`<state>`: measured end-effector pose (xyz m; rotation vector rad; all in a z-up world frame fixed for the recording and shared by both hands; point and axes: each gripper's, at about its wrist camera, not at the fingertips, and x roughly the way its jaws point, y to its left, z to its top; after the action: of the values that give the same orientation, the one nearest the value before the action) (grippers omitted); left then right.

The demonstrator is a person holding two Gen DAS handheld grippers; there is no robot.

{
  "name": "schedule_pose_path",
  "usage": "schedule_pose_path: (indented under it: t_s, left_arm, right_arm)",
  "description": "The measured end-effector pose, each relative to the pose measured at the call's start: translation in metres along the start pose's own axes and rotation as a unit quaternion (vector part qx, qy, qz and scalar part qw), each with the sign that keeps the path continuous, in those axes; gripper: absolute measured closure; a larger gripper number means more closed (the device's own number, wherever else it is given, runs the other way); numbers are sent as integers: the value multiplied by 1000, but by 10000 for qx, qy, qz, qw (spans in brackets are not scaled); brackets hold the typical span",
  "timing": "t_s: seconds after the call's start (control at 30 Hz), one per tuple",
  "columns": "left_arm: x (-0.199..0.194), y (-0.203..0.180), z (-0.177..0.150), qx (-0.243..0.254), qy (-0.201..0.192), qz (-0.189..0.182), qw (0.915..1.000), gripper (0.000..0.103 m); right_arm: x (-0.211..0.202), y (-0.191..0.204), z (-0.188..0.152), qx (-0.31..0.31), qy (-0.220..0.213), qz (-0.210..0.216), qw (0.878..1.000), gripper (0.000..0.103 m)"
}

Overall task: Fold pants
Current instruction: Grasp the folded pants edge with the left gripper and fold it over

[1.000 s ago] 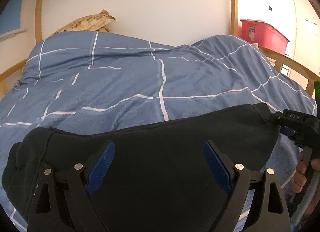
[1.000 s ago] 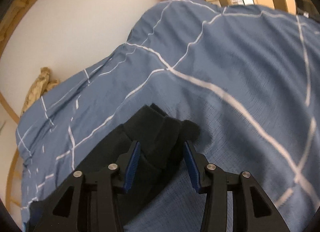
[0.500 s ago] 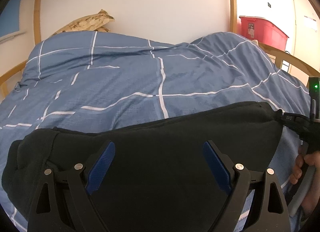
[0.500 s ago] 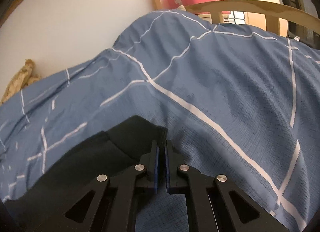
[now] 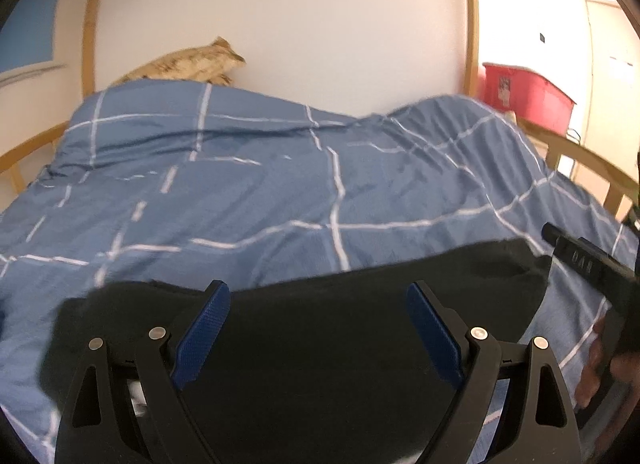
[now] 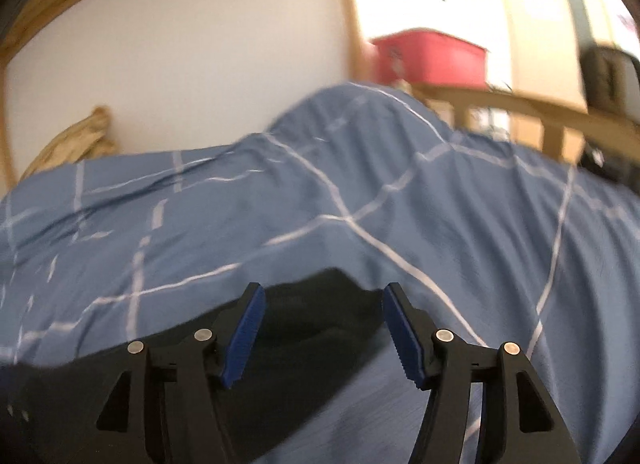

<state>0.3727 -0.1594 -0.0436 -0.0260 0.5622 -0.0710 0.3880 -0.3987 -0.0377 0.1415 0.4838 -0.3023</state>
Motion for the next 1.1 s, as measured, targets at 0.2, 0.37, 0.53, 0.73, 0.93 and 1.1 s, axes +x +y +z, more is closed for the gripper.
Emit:
schedule_pose_path:
  t_s: [0.2,0.37,0.53,0.73,0.93,1.1]
  left_arm:
    - [-36,63,12,94,122,195,9997,13]
    - [-52,157,19,-3,240,407,9989,13]
    - [-43,235,7,130,642,-92,9978,13]
    - [-8,277,-6,-667,1156,-1507,9795,17]
    - [34,274,-13,-700,1499,-1926,9672,26]
    - [61,274,-21,-854,1750,-2060,9590,39]
  right_arm:
    - [-56,70,-6,-575,-155,803,9950,34]
    - [-88,140,-18,-791,8,1557,9846,34]
    - [-103,210,-38,-905,152,2005,9754,34]
    - [-93,261,-61,-738,446,2057,9748,34]
    - [-64,256,-81,-741,517,1672,9818,34]
    - [-50,253,-95,-986,607,1567,9808,34]
